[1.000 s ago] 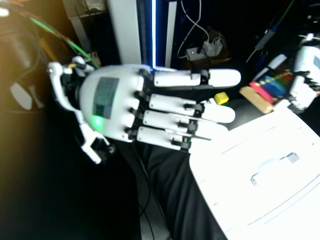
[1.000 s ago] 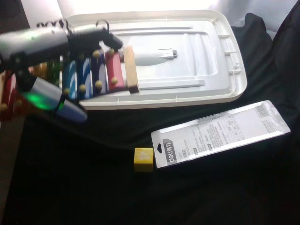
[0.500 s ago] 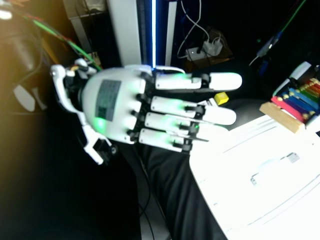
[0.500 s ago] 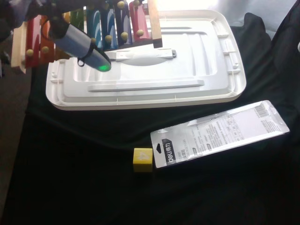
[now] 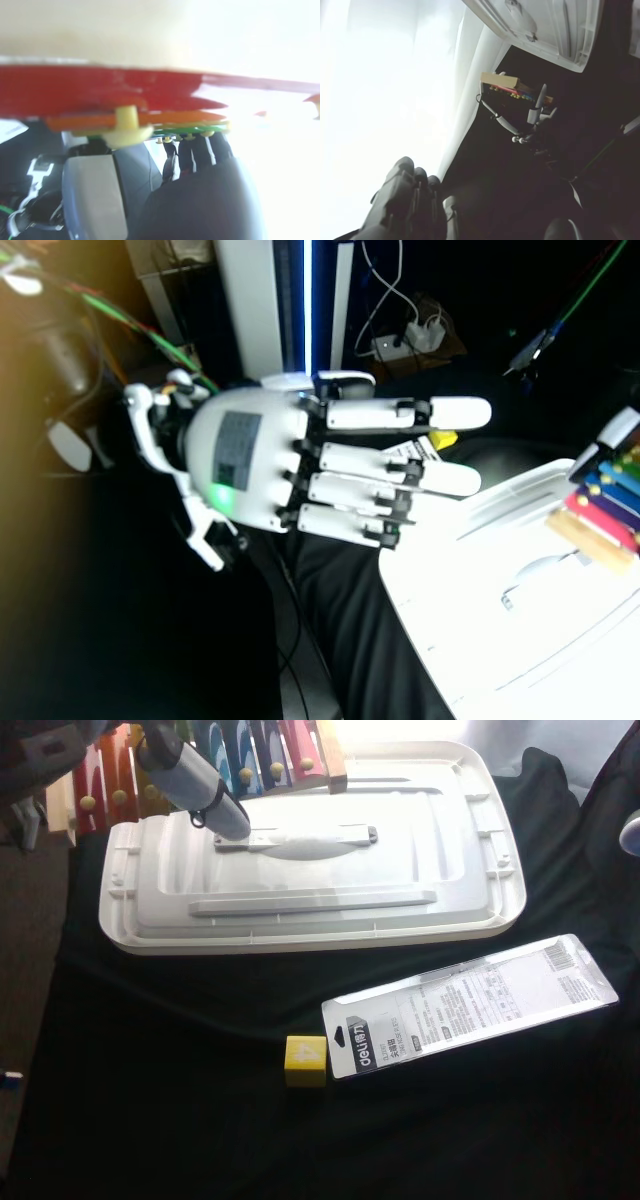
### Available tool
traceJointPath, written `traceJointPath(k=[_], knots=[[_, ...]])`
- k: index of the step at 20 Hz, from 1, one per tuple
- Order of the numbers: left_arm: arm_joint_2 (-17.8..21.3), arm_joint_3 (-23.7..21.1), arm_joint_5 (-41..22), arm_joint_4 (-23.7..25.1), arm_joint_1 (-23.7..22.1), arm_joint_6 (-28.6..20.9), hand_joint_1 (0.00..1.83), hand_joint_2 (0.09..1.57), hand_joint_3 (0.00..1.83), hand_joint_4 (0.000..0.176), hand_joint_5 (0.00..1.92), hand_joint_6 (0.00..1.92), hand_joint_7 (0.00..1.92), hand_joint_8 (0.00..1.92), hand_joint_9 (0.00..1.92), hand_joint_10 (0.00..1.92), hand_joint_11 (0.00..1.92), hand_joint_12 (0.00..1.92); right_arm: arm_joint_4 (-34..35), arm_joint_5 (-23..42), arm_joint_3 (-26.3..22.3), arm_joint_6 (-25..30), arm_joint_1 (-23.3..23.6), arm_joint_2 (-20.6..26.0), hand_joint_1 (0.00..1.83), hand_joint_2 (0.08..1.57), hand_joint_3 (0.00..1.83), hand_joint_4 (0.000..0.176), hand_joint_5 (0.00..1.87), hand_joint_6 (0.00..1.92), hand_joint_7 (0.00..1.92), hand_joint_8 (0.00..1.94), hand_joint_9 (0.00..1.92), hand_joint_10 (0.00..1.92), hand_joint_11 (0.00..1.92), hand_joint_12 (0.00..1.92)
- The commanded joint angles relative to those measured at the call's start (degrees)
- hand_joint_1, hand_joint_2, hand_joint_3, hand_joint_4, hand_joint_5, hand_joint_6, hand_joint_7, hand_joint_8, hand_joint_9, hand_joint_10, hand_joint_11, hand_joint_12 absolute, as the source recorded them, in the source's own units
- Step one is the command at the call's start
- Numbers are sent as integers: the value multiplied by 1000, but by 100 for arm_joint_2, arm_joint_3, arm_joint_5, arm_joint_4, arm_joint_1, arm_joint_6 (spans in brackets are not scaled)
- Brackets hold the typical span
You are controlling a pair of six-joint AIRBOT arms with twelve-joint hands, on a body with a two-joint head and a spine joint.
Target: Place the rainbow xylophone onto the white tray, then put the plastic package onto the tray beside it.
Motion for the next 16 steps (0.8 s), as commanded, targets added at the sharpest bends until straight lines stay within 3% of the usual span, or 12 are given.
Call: traceJointPath(k=[1,2,3,4,5,6,7,8,10,11,15,16], knots=[[-85,78,-304,-105,-124,-25,1613,1235,0,0,368,1005,505,1577,668,1520,548,1785,258,685,35,58,54,-35,635,931,1,135,0,0,69,7,21,7,76,37],[-181,198,-289,-109,-123,-26,1612,1259,0,0,283,1064,433,1655,591,1577,573,1811,258,714,45,58,72,-56,631,934,2,139,0,0,53,1,14,3,60,32],[-281,315,-283,-119,-121,-26,1473,1307,0,0,264,1102,431,1707,590,1653,471,1611,258,746,50,58,84,-68,623,935,2,136,0,0,47,0,13,2,72,39],[-371,425,-291,-197,-99,-26,1457,1287,0,25,291,1131,477,1660,651,1589,361,1509,261,805,53,58,84,-75,628,937,3,142,0,0,50,1,8,0,83,45],[-442,505,-332,-240,-60,-26,1584,1249,0,2,321,1153,489,1640,676,1560,467,1713,261,826,53,62,84,-79,627,946,5,141,0,0,58,4,11,2,91,51],[-518,603,-343,-297,-24,-26,1730,1186,0,0,292,1183,337,1296,612,1544,550,1761,261,827,53,62,84,-84,612,958,9,126,0,0,67,7,26,8,102,59],[-587,681,-363,-312,8,-27,1641,1232,3,0,299,1178,437,1549,659,1577,518,1788,261,827,54,62,84,-87,618,949,4,130,0,0,70,7,29,8,79,51],[-672,788,-377,-334,38,-28,1622,1232,0,0,315,1168,484,1578,685,1573,538,1749,261,829,57,62,84,-92,651,946,2,132,5,2,80,9,43,12,80,55],[-871,1028,-473,-459,168,-28,1618,1225,1,2,345,1093,583,1628,661,1546,519,1687,259,850,77,63,84,-120,644,928,0,120,0,0,86,8,47,10,83,62],[-929,1096,-506,-507,205,-28,1618,1233,2,21,334,1081,583,1664,633,1589,496,1675,259,854,83,63,84,-130,654,933,0,120,0,0,83,5,47,9,91,69],[-1237,1363,-764,-635,457,-150,1615,1252,0,0,232,1138,458,1631,660,1595,500,1784,259,880,96,62,84,-154,692,973,9,116,0,0,74,1,63,10,107,93],[-1283,1400,-773,-635,498,-158,1488,1274,0,0,246,1085,471,1615,678,1598,321,1494,258,884,103,62,84,-164,695,983,0,121,0,0,79,2,71,10,49,245]])
